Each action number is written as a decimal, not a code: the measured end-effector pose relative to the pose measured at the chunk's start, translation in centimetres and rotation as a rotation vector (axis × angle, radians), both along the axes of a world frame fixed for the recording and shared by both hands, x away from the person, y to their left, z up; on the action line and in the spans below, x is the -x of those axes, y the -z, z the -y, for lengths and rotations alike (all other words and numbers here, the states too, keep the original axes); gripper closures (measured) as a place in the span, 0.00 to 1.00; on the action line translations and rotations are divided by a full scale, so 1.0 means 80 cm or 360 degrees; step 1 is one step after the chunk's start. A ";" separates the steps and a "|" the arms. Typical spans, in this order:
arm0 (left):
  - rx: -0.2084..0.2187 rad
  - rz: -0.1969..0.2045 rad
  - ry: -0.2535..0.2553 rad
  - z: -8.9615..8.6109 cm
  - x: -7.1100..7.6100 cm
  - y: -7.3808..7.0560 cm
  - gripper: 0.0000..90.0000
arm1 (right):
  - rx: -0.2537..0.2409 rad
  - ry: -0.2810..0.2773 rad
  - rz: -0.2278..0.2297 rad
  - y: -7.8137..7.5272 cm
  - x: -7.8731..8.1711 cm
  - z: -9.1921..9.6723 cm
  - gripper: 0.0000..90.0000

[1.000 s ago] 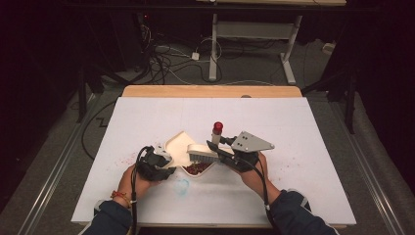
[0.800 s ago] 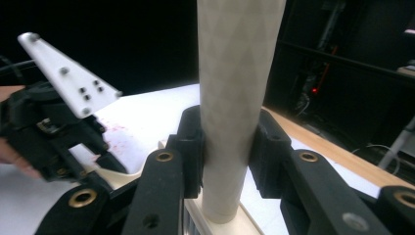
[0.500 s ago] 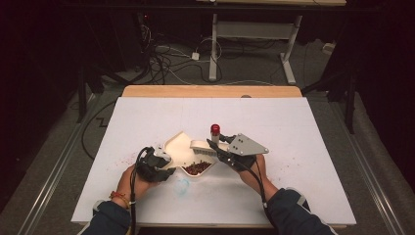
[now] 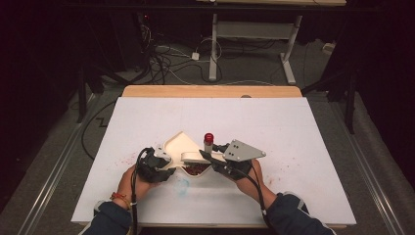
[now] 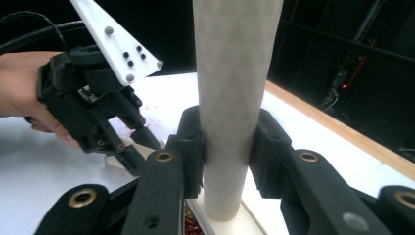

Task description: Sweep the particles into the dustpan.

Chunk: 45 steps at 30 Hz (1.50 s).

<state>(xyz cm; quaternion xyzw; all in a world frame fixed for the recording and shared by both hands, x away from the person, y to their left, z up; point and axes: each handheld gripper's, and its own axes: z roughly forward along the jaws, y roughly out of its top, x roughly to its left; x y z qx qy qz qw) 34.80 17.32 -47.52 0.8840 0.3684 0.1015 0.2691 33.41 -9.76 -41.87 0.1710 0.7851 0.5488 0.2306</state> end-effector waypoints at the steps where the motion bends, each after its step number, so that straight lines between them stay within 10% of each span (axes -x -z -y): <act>1: 0.0001 -0.0003 0.0000 0.000 -0.001 0.000 0.70 | 0.0002 0.0002 -0.0009 -0.001 0.001 0.000 0.78; 32: 0.0023 0.0021 -0.0067 0.003 0.007 0.002 0.70 | -0.0123 0.0174 0.0000 -0.031 -0.007 0.026 0.78; 45: 0.0067 0.0004 -0.0131 0.005 0.013 0.004 0.70 | 0.0015 0.0320 -0.0024 -0.008 -0.017 0.020 0.78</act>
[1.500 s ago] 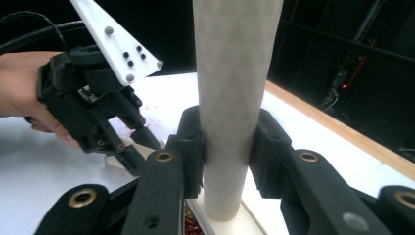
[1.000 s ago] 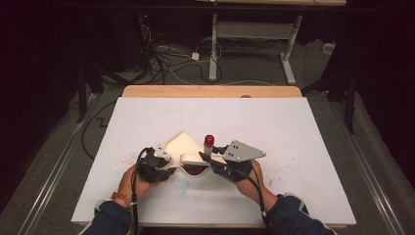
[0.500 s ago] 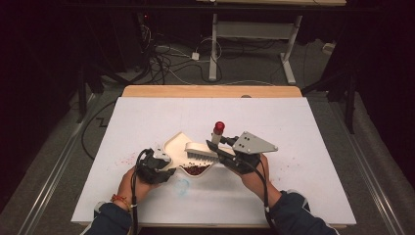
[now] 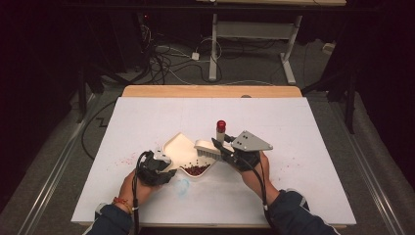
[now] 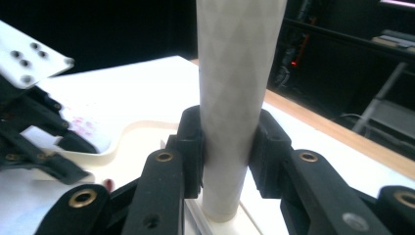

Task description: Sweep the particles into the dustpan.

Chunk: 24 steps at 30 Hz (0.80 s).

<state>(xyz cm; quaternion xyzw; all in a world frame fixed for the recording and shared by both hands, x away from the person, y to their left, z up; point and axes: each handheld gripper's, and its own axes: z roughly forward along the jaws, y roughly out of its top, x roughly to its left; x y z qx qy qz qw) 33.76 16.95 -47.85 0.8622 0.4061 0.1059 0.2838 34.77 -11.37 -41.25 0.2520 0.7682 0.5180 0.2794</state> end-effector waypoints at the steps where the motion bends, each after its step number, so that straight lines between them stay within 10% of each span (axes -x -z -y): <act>1: -0.0002 -0.0004 -0.0007 0.001 0.001 0.000 0.70 | 0.0011 -0.0015 0.0000 0.000 0.003 -0.003 0.78; 10: -0.0025 -0.0002 -0.0063 0.012 0.012 0.000 0.70 | 0.0016 -0.0144 -0.0074 -0.002 0.030 -0.028 0.78; 24: -0.0012 0.0010 -0.0038 0.009 0.012 0.002 0.70 | -0.0097 -0.0113 -0.0022 -0.027 0.021 -0.012 0.78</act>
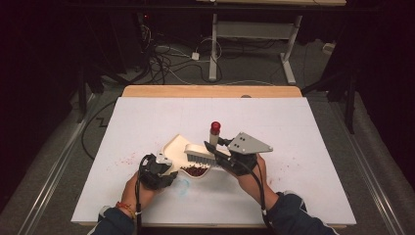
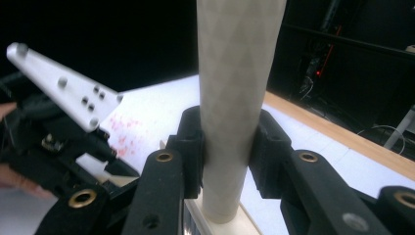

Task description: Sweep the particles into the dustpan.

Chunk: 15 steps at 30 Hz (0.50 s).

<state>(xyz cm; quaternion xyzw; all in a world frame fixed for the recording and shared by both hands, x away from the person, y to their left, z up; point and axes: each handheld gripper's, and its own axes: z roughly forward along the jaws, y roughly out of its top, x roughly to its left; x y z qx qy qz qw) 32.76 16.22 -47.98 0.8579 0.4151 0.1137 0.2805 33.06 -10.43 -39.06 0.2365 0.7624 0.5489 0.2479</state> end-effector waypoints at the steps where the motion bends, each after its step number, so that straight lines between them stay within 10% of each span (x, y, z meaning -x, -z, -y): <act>1: 0.0004 0.0001 -0.0003 0.000 0.000 0.000 0.70 | -0.0007 0.0011 0.0012 -0.003 -0.001 0.003 0.78; 15: 0.0026 -0.0003 -0.0016 -0.005 0.001 0.001 0.70 | -0.0059 0.0065 0.0059 -0.031 -0.008 0.056 0.78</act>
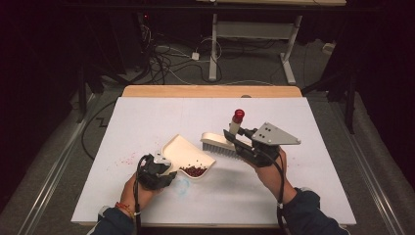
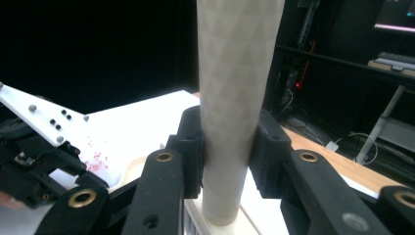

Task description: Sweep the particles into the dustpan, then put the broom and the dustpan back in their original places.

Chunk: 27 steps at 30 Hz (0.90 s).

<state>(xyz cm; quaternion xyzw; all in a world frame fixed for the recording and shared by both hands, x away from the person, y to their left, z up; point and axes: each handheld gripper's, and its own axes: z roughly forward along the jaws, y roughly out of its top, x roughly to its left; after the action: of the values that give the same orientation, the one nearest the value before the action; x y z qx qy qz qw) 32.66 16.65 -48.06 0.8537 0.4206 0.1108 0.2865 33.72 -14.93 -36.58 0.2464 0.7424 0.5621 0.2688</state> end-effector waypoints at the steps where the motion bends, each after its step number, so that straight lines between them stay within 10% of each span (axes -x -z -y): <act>1: -0.0002 0.0003 0.0001 0.000 0.000 0.000 0.70 | -0.0002 -0.0006 -0.0006 -0.001 0.000 0.005 0.78; 27: 0.0033 0.0024 -0.0096 -0.022 0.004 0.001 0.70 | 0.0183 0.0005 -0.0114 -0.005 0.043 0.145 0.78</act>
<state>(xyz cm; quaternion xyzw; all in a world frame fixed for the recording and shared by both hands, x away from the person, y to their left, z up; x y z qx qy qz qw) 32.34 18.40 -48.13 0.8367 0.4450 0.1213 0.2952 30.26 -26.57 -36.15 0.2516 0.7821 0.5090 0.2566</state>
